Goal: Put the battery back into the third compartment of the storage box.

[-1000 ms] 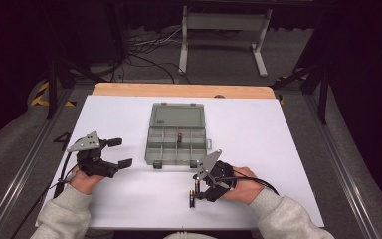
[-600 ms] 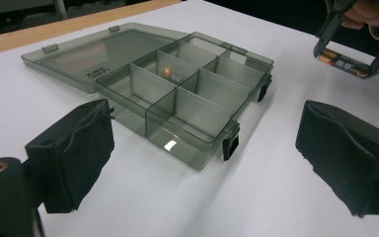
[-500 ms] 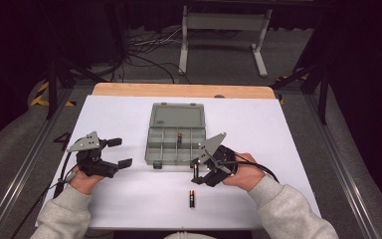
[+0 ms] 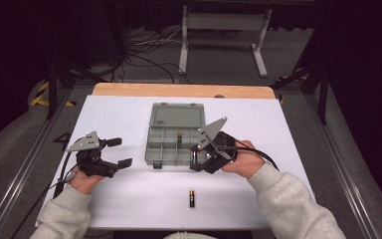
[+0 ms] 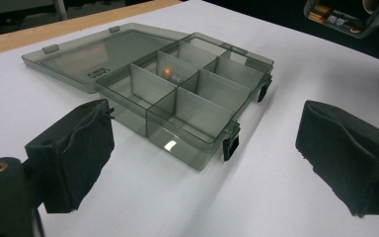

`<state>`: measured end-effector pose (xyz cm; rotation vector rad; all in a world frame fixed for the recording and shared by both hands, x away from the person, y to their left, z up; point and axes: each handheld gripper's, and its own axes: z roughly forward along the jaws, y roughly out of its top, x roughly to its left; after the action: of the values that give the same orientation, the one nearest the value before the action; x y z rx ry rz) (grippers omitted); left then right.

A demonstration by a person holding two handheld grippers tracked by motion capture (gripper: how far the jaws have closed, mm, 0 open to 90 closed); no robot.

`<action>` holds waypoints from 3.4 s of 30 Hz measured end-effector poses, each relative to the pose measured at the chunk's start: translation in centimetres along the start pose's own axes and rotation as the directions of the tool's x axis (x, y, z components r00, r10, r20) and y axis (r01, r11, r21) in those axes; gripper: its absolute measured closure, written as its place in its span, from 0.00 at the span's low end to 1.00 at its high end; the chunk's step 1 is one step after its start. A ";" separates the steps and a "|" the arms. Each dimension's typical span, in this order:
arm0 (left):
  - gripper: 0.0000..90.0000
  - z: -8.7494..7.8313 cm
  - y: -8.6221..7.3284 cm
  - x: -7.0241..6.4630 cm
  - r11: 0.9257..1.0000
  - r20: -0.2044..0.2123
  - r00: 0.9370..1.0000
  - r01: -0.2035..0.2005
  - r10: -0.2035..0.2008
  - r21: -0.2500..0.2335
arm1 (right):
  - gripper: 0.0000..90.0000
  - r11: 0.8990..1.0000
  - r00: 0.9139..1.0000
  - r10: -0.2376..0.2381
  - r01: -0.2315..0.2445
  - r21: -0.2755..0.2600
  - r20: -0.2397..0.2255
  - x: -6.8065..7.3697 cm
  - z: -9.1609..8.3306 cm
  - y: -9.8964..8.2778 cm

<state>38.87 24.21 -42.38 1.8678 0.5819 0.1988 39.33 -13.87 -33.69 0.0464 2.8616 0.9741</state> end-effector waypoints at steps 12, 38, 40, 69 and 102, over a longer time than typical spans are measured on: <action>0.09 0.0 0.0 0.1 1.000 -0.001 1.000 0.003 -0.003 -0.003 | 0.46 1.000 1.000 -0.011 0.011 0.002 0.022 -2.5 -0.3 1.5; 0.09 -0.1 0.0 0.1 1.000 0.003 1.000 0.003 -0.003 -0.007 | 0.46 1.000 0.998 0.018 -0.018 0.003 0.057 -9.3 0.9 3.2; 0.09 -0.1 0.0 0.1 1.000 0.001 1.000 0.000 0.000 -0.007 | 0.46 1.000 0.997 0.019 -0.020 0.015 0.069 -9.9 1.1 3.3; 0.09 0.1 -0.1 0.2 1.000 0.004 1.000 0.001 -0.001 -0.008 | 0.46 0.996 0.995 0.070 -0.074 0.055 0.067 -14.2 4.4 2.9; 0.09 -0.1 0.0 0.2 1.000 0.003 1.000 0.003 -0.003 -0.009 | 0.46 0.986 0.998 0.068 -0.068 0.155 0.006 -13.6 8.4 0.6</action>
<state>39.00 24.42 -42.42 1.8582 0.5808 0.1966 53.86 -9.18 -38.51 0.1596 2.9468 0.7603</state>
